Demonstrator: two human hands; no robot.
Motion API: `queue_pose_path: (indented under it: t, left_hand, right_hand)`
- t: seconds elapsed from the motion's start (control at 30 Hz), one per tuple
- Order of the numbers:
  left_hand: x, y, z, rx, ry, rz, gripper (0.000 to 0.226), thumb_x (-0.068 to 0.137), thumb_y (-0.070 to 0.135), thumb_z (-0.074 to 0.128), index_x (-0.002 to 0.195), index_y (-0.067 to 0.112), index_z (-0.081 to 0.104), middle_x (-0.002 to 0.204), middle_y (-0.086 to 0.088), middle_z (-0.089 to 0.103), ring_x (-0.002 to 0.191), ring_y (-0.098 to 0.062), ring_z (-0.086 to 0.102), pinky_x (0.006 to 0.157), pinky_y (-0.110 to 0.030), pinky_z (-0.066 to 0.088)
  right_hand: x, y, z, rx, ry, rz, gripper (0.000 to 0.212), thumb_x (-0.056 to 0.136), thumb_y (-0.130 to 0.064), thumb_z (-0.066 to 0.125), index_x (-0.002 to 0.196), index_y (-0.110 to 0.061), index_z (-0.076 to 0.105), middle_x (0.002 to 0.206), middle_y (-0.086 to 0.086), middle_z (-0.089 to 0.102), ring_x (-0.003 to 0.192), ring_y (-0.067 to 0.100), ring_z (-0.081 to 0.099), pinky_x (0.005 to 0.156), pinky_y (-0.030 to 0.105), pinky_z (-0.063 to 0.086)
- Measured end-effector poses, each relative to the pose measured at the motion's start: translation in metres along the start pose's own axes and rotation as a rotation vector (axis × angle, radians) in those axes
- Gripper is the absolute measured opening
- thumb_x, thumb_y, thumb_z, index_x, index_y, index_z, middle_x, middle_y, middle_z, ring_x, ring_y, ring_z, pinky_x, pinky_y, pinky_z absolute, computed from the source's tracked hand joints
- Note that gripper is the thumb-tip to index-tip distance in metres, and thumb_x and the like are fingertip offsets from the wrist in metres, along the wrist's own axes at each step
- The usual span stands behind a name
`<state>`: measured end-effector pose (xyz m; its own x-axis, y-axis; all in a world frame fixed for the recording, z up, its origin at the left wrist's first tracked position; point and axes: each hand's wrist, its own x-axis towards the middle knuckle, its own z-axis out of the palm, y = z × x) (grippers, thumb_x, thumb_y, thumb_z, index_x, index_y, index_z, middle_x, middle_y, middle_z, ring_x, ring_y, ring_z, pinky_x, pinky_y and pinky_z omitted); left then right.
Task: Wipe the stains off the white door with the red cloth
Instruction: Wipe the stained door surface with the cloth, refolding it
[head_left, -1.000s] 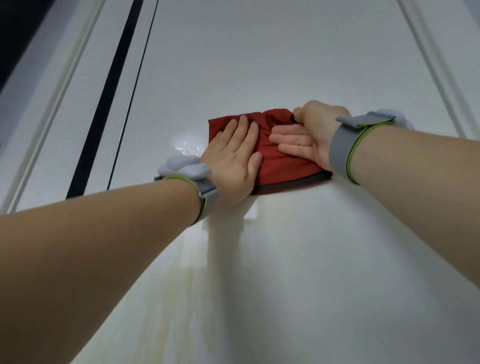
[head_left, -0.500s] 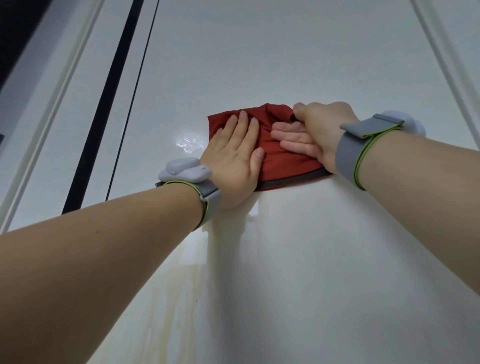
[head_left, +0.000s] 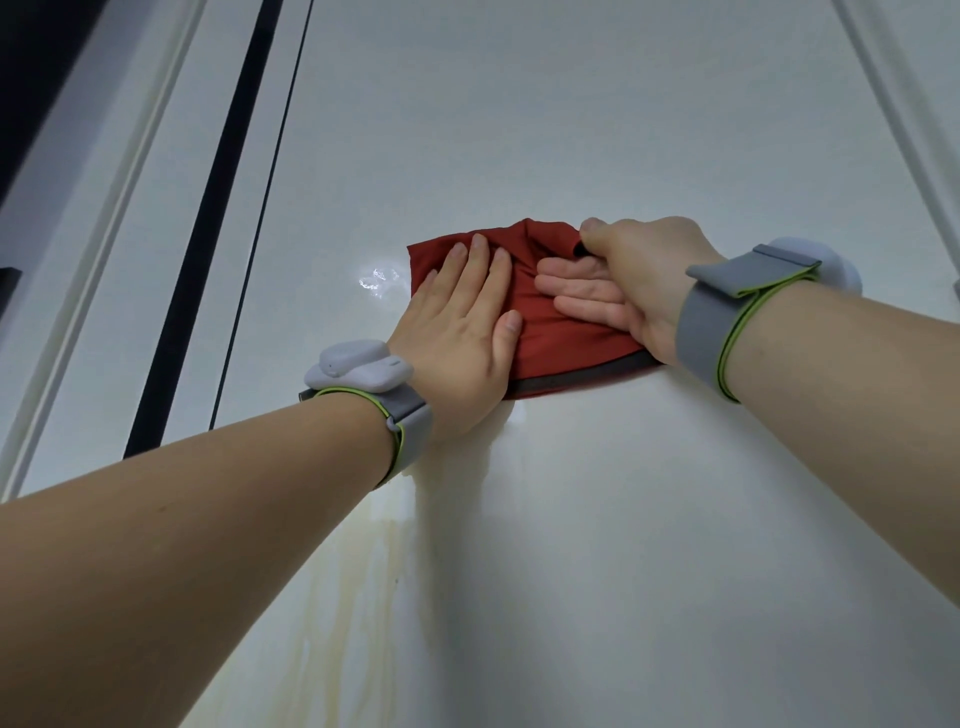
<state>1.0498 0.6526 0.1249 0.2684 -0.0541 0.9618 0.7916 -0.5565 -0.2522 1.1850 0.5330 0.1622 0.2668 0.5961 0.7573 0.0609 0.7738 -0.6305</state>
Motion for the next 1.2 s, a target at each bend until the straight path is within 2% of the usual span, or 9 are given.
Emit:
queue_pose_path:
  t: [0.1, 0.33, 0.47, 0.6, 0.77, 0.9, 1.03, 1.2]
  left_hand:
    - [-0.009, 0.002, 0.001, 0.008, -0.016, -0.011, 0.08, 0.095, 0.052, 0.001, 0.164, 0.015, 0.017, 0.173, -0.008, 0.012, 0.16, -0.026, 0.009, 0.128, -0.037, 0.005]
    - [-0.034, 0.006, 0.002, 0.008, -0.017, -0.01, 0.077, 0.097, 0.051, 0.003, 0.163, 0.014, 0.019, 0.172, -0.008, 0.013, 0.16, -0.026, 0.009, 0.128, -0.037, 0.005]
    - [-0.049, 0.009, 0.001, 0.003, -0.049, -0.01, 0.078, 0.096, 0.051, 0.002, 0.164, 0.015, 0.015, 0.173, -0.007, 0.008, 0.161, -0.025, 0.005, 0.128, -0.036, 0.003]
    - [-0.075, 0.016, 0.002, -0.009, -0.05, -0.019, 0.074, 0.1, 0.048, 0.007, 0.163, 0.013, 0.019, 0.172, -0.009, 0.012, 0.16, -0.027, 0.008, 0.128, -0.038, 0.005]
    - [-0.111, 0.024, 0.005, -0.004, -0.041, 0.002, 0.067, 0.104, 0.043, 0.014, 0.162, 0.01, 0.022, 0.171, -0.011, 0.015, 0.16, -0.028, 0.01, 0.13, -0.041, 0.008]
    - [-0.144, 0.029, 0.008, 0.002, -0.039, 0.046, 0.064, 0.107, 0.039, 0.018, 0.162, 0.007, 0.022, 0.171, -0.014, 0.016, 0.159, -0.031, 0.012, 0.13, -0.043, 0.009]
    - [-0.181, 0.04, 0.013, -0.008, -0.032, 0.058, 0.062, 0.108, 0.036, 0.022, 0.161, 0.004, 0.023, 0.17, -0.017, 0.018, 0.159, -0.034, 0.013, 0.129, -0.048, 0.013]
    - [-0.217, 0.052, 0.015, -0.022, -0.03, 0.061, 0.06, 0.109, 0.034, 0.025, 0.161, 0.004, 0.023, 0.169, -0.018, 0.018, 0.158, -0.034, 0.013, 0.129, -0.046, 0.012]
  right_hand:
    - [-0.007, 0.006, -0.002, 0.005, -0.018, 0.001, 0.011, 0.106, -0.018, 0.049, 0.111, -0.008, 0.049, 0.086, 0.013, 0.076, 0.077, 0.018, 0.077, 0.068, 0.03, 0.064]
    - [-0.022, 0.021, -0.005, 0.019, -0.019, 0.035, 0.015, 0.105, -0.02, 0.052, 0.097, -0.008, 0.052, 0.083, 0.012, 0.077, 0.074, 0.018, 0.078, 0.064, 0.029, 0.064]
    - [-0.034, 0.03, -0.006, 0.021, -0.029, 0.062, 0.018, 0.106, -0.022, 0.05, 0.095, -0.008, 0.051, 0.087, 0.012, 0.076, 0.076, 0.015, 0.077, 0.065, 0.027, 0.064]
    - [-0.052, 0.045, -0.006, 0.016, -0.009, 0.079, 0.02, 0.106, -0.022, 0.051, 0.093, -0.008, 0.051, 0.086, 0.013, 0.076, 0.076, 0.015, 0.077, 0.066, 0.027, 0.063]
    - [-0.082, 0.064, -0.017, 0.039, -0.036, 0.128, 0.018, 0.105, -0.023, 0.053, 0.102, -0.005, 0.053, 0.084, 0.01, 0.077, 0.08, 0.017, 0.078, 0.073, 0.029, 0.063]
    - [-0.107, 0.083, -0.024, 0.064, -0.042, 0.17, 0.028, 0.105, -0.024, 0.053, 0.122, -0.003, 0.049, 0.086, 0.012, 0.078, 0.08, 0.018, 0.078, 0.074, 0.029, 0.063]
    - [-0.133, 0.105, -0.032, 0.084, -0.035, 0.206, 0.02, 0.105, -0.023, 0.054, 0.105, -0.003, 0.053, 0.086, 0.014, 0.078, 0.081, 0.02, 0.079, 0.074, 0.03, 0.064]
    - [-0.161, 0.132, -0.04, 0.099, 0.008, 0.197, 0.026, 0.104, -0.023, 0.055, 0.095, 0.001, 0.054, 0.082, 0.015, 0.078, 0.079, 0.022, 0.079, 0.072, 0.03, 0.064]
